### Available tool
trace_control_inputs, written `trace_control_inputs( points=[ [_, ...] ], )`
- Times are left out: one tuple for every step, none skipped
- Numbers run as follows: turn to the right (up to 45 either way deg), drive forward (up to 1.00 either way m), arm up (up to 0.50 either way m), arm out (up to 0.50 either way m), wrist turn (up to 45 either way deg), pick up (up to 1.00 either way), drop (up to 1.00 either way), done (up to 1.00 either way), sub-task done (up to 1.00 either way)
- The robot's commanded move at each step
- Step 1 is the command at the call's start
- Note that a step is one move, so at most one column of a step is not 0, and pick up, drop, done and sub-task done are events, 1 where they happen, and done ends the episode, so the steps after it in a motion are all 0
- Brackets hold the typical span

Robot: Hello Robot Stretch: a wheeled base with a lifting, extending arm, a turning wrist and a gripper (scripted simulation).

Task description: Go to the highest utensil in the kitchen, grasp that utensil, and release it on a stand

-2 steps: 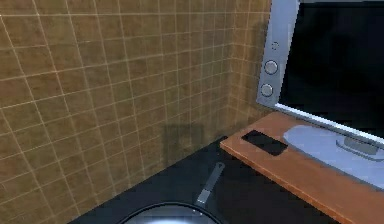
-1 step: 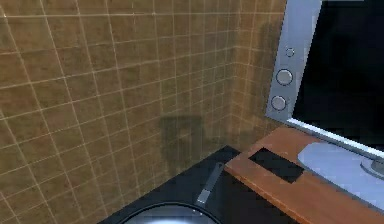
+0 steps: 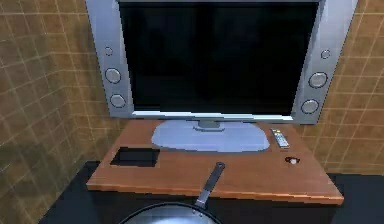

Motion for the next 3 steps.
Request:
trace_control_inputs(
  points=[
    [45.0, 0.0, 0.0, 0.0, 0.0, 0.0, 0.0, 0.0, 0.0],
    [15.0, 0.0, 0.0, 0.0, 0.0, 0.0, 0.0, 0.0, 0.0],
    [0.0, 0.1, 0.0, 0.0, 0.0, 0.0, 0.0, 0.0, 0.0]
  ],
)
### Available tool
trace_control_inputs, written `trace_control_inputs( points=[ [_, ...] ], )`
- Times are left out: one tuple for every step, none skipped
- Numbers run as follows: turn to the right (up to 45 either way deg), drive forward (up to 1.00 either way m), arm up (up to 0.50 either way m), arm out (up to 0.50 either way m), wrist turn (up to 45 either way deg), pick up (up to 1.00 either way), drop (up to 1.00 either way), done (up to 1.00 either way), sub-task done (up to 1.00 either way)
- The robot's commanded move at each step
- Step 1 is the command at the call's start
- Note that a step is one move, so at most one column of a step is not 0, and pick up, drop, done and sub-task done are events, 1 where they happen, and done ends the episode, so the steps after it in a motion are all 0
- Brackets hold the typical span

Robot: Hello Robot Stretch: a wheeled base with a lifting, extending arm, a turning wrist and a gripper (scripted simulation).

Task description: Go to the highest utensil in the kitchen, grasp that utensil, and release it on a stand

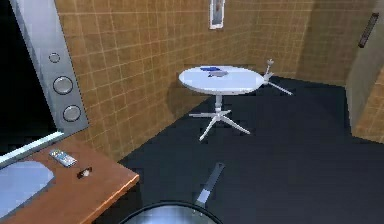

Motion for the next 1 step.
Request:
trace_control_inputs(
  points=[
    [45.0, 0.0, 0.0, 0.0, 0.0, 0.0, 0.0, 0.0, 0.0]
  ],
)
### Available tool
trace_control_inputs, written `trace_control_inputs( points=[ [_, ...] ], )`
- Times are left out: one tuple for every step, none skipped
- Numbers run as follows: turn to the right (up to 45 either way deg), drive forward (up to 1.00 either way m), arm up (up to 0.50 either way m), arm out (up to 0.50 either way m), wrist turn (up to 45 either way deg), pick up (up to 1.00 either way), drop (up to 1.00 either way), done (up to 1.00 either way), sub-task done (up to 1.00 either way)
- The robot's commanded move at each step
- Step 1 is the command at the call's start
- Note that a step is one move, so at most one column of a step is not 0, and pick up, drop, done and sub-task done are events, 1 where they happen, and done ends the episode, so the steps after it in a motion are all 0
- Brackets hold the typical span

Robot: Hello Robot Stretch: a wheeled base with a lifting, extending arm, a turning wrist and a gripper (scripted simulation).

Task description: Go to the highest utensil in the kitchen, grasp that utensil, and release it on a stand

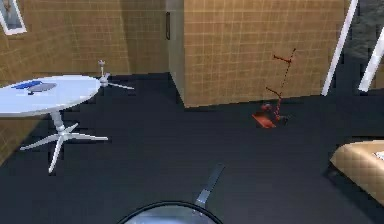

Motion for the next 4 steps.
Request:
trace_control_inputs(
  points=[
    [45.0, 0.0, 0.0, 0.0, 0.0, 0.0, 0.0, 0.0, 0.0],
    [45.0, 0.0, 0.0, 0.0, 0.0, 0.0, 0.0, 0.0, 0.0],
    [24.0, 0.0, 0.0, 0.0, 0.0, 0.0, 0.0, 0.0, 0.0],
    [-45.0, 0.0, 0.0, 0.0, 0.0, 0.0, 0.0, 0.0, 0.0]
  ],
)
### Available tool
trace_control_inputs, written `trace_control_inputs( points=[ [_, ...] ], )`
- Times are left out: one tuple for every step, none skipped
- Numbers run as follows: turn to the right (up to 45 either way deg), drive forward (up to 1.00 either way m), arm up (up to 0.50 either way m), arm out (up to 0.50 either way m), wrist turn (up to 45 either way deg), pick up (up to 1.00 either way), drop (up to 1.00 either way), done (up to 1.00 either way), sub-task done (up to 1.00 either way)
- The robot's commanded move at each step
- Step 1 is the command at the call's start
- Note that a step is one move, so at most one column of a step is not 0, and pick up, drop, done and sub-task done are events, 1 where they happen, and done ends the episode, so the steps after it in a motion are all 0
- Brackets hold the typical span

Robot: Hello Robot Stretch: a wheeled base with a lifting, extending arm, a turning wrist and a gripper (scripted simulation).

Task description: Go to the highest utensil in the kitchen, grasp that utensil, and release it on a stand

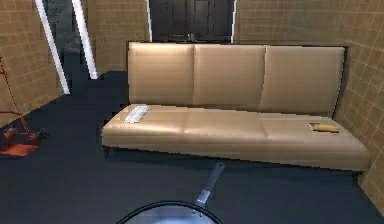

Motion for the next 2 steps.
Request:
trace_control_inputs(
  points=[
    [-45.0, 0.0, 0.0, 0.0, 0.0, 0.0, 0.0, 0.0, 0.0],
    [-45.0, 0.0, 0.0, 0.0, 0.0, 0.0, 0.0, 0.0, 0.0]
  ],
)
